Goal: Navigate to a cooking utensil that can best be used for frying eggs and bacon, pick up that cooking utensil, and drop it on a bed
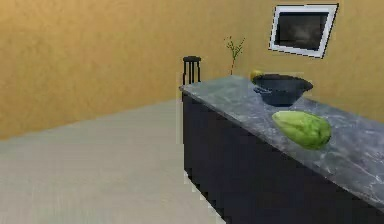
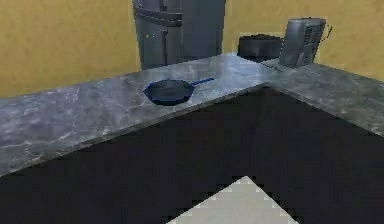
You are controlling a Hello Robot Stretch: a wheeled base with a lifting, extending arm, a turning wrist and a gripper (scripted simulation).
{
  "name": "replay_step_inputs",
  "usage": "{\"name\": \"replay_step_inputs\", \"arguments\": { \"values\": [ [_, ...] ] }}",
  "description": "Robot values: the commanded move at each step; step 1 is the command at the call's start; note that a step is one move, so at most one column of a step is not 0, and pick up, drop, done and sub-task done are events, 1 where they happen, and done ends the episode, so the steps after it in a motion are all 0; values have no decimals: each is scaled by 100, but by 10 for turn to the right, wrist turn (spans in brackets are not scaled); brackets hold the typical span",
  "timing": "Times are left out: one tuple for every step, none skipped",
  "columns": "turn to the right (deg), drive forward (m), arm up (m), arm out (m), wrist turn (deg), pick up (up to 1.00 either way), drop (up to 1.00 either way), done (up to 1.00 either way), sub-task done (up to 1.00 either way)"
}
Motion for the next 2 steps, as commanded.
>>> {"name": "replay_step_inputs", "arguments": {
  "values": [
    [450,0,0,0,0,0,0,0,0],
    [450,0,0,0,0,0,0,0,0]
  ]
}}
